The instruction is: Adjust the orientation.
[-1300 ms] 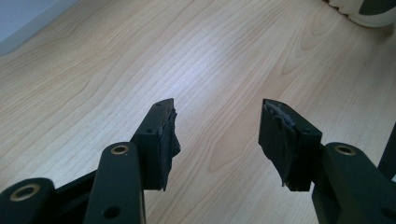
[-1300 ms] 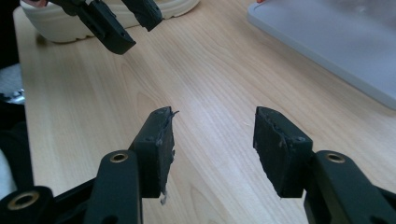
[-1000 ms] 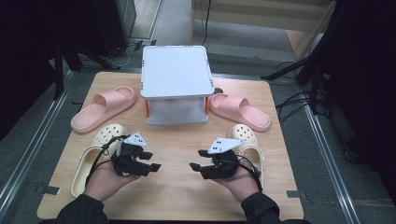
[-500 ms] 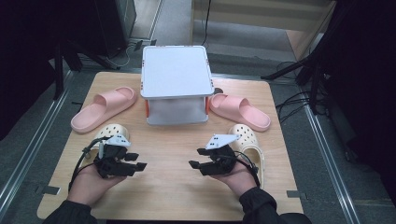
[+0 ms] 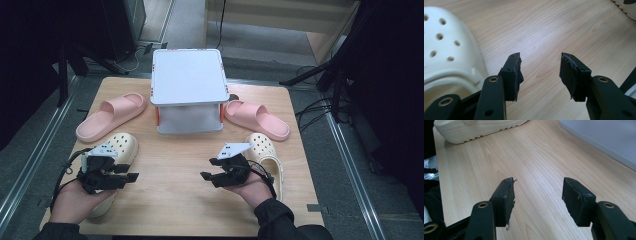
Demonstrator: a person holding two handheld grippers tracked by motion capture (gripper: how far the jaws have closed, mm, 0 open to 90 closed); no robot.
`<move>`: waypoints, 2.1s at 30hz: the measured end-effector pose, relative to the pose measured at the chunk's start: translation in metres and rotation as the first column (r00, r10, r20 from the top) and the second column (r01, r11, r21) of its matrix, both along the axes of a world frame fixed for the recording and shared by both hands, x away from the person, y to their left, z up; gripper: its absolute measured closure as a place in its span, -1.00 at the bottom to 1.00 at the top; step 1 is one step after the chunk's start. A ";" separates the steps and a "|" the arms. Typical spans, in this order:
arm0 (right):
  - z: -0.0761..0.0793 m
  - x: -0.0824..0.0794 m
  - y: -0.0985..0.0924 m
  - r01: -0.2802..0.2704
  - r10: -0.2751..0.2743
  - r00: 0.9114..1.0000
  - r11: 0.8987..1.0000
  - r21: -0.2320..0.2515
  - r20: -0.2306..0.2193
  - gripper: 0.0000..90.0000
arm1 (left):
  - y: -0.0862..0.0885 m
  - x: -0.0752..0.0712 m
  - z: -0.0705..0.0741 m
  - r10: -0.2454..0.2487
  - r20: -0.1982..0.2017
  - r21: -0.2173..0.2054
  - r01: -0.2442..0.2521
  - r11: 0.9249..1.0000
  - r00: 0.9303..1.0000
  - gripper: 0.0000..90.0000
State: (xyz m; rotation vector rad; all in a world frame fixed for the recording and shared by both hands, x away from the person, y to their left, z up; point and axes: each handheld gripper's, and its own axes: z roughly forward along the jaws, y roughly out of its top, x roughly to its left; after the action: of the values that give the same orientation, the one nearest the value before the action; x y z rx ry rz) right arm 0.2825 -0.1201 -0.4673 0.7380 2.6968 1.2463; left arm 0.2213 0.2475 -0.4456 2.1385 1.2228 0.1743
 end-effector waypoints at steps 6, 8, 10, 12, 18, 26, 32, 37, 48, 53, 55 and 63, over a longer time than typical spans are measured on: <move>0.000 0.001 -0.001 0.009 -0.009 1.000 1.000 -0.005 0.005 -0.05 | 0.017 -0.008 0.003 0.040 -0.008 -0.002 -0.040 0.999 0.999 0.13; 0.000 0.001 -0.001 0.012 -0.012 1.000 1.000 -0.007 0.006 -0.05 | 0.022 -0.010 0.004 0.058 -0.011 -0.005 -0.058 0.998 0.998 0.14; 0.000 0.002 -0.002 0.013 -0.013 1.000 1.000 -0.009 0.007 -0.06 | 0.029 -0.012 0.004 0.084 -0.016 -0.007 -0.084 0.996 0.996 0.14; -0.001 0.002 -0.002 0.015 -0.015 1.000 1.000 -0.010 0.006 -0.07 | 0.035 -0.012 0.003 0.112 -0.018 0.012 -0.112 0.994 0.994 0.14; -0.002 0.003 -0.001 0.013 -0.013 1.000 1.000 -0.023 0.004 -0.08 | 0.040 -0.003 -0.011 0.176 -0.042 0.017 -0.176 0.984 0.983 0.11; -0.004 0.003 0.000 0.015 -0.015 1.000 0.999 -0.037 0.002 -0.09 | 0.034 0.015 -0.026 0.187 -0.054 0.037 -0.186 0.982 0.981 0.17; -0.005 0.003 -0.001 0.018 -0.018 1.000 0.999 -0.042 0.004 -0.10 | 0.034 0.025 -0.031 0.174 -0.070 0.016 -0.173 0.985 0.982 0.50; -0.006 0.002 -0.002 0.025 -0.025 1.000 0.998 -0.052 0.002 -0.10 | 0.036 0.026 -0.028 0.175 -0.084 0.010 -0.175 0.985 0.981 0.57; -0.006 0.003 -0.003 0.033 -0.033 0.999 0.998 -0.059 0.004 -0.10 | 0.029 0.021 -0.010 0.184 -0.046 0.027 -0.183 0.983 0.982 0.73; -0.003 0.002 -0.005 0.063 -0.061 0.998 0.997 -0.052 0.035 -0.06 | 0.011 0.021 0.001 0.140 -0.005 0.030 -0.139 0.990 0.990 0.73; -0.002 0.003 -0.006 0.072 -0.070 0.997 0.997 -0.037 0.040 -0.05 | 0.003 0.023 0.004 0.117 -0.006 0.008 -0.117 0.993 0.993 0.73; 0.000 0.004 -0.010 0.077 -0.077 0.997 0.997 0.011 0.031 -0.07 | -0.040 0.036 0.006 0.001 -0.031 0.009 -0.001 1.000 1.000 0.72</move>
State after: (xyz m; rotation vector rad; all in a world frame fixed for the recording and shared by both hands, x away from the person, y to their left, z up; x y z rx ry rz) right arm 0.2864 -0.1297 -0.4669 0.8089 2.6130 1.2434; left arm 0.2576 0.2076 -0.4395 2.1560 1.2426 0.1482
